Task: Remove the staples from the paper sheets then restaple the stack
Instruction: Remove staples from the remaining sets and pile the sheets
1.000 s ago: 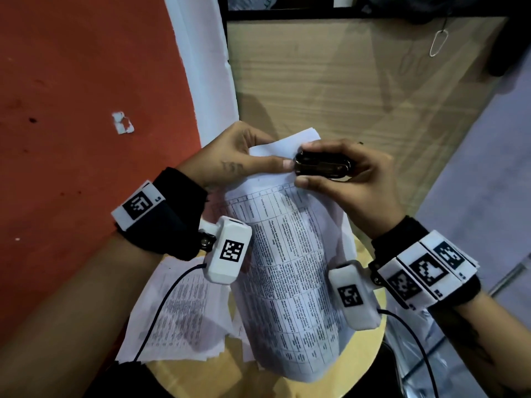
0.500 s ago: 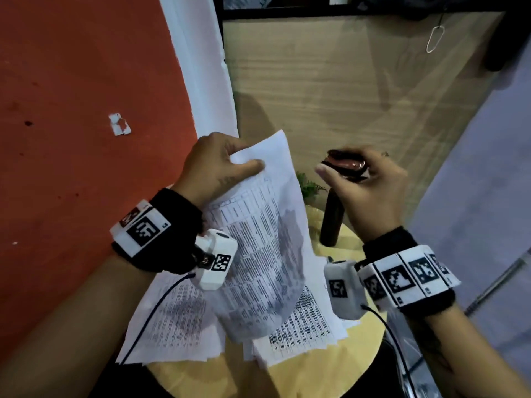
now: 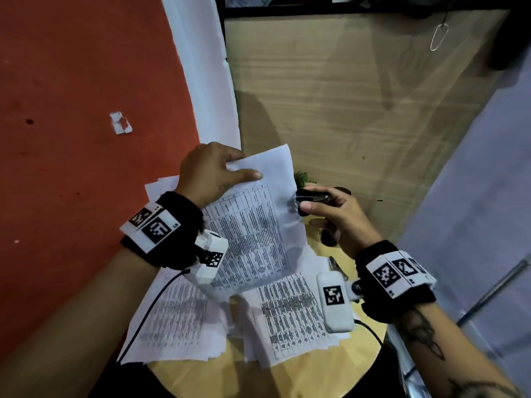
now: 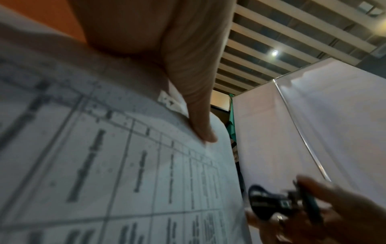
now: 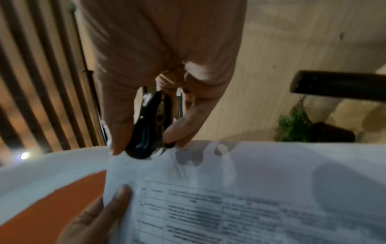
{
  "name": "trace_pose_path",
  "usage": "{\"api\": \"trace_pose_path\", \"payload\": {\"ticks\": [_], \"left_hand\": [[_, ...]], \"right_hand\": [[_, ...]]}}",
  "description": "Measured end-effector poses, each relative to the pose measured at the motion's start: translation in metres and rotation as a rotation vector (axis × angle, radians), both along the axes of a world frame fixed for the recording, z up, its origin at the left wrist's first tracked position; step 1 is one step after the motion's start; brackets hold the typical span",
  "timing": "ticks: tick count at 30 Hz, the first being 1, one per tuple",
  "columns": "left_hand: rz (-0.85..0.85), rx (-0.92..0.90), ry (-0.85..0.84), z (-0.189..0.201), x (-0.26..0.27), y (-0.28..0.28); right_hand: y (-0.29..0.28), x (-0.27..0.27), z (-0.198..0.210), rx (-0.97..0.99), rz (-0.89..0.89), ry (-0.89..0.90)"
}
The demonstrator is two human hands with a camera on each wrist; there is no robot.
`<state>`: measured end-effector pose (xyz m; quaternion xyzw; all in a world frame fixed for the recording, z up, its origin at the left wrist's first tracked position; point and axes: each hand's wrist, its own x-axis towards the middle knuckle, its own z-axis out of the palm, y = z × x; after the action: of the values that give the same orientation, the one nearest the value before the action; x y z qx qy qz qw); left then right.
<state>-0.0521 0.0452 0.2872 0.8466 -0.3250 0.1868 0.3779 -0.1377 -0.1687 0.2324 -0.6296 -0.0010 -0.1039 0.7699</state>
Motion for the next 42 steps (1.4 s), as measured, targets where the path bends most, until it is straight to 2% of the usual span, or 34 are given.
{"api": "trace_pose_path", "payload": {"ticks": [2, 5, 7, 10, 12, 14, 17, 20, 24, 26, 28, 32, 37, 40, 41, 42], "left_hand": [[0.005, -0.011, -0.017, -0.002, -0.001, -0.001], [0.014, -0.036, 0.002, -0.005, 0.001, -0.001], [0.024, -0.009, 0.004, -0.007, 0.001, -0.001], [0.055, 0.068, 0.048, -0.004, 0.004, 0.024], [0.07, 0.102, 0.149, 0.001, 0.008, 0.057], [0.025, -0.007, 0.342, -0.001, 0.015, 0.088], [-0.204, -0.352, 0.657, -0.027, 0.003, 0.097], [-0.301, -0.527, 0.794, -0.071, -0.016, 0.082], [-0.022, -0.678, 0.807, -0.116, -0.004, 0.069], [0.151, -0.693, 0.819, -0.143, 0.013, 0.081], [0.275, -0.62, 0.848, -0.179, 0.035, 0.103], [0.399, -0.496, 0.948, -0.243, 0.069, 0.147], [0.649, -0.307, 1.168, -0.325, 0.094, 0.198], [0.739, -0.045, 1.192, -0.376, 0.115, 0.225], [0.759, 0.065, 1.17, -0.381, 0.119, 0.228], [0.79, 0.184, 1.13, -0.368, 0.115, 0.215]], "right_hand": [[0.004, 0.0, 0.004, 0.008, 0.093, 0.018], [0.01, 0.001, 0.004, -0.191, 0.158, 0.047], [0.013, 0.001, 0.004, -0.255, 0.153, 0.034], [0.008, 0.003, 0.005, -0.197, 0.128, -0.007], [-0.003, 0.003, 0.008, -0.108, 0.113, -0.032], [-0.013, 0.003, 0.011, -0.013, 0.12, -0.059], [-0.012, 0.004, 0.012, 0.093, 0.159, -0.078], [0.0, 0.014, 0.001, 0.181, 0.126, -0.033], [0.01, 0.036, -0.035, 0.177, -0.003, 0.115], [0.004, 0.044, -0.071, 0.13, -0.134, 0.215], [-0.009, 0.047, -0.118, 0.099, -0.216, 0.352], [-0.03, 0.029, -0.211, 0.143, -0.267, 0.657], [-0.03, 0.008, -0.293, -0.2, -0.181, 0.819], [-0.034, 0.008, -0.323, -0.248, -0.128, 0.863], [-0.036, 0.009, -0.329, -0.252, -0.119, 0.873], [-0.037, 0.011, -0.334, -0.256, -0.117, 0.888]]}}
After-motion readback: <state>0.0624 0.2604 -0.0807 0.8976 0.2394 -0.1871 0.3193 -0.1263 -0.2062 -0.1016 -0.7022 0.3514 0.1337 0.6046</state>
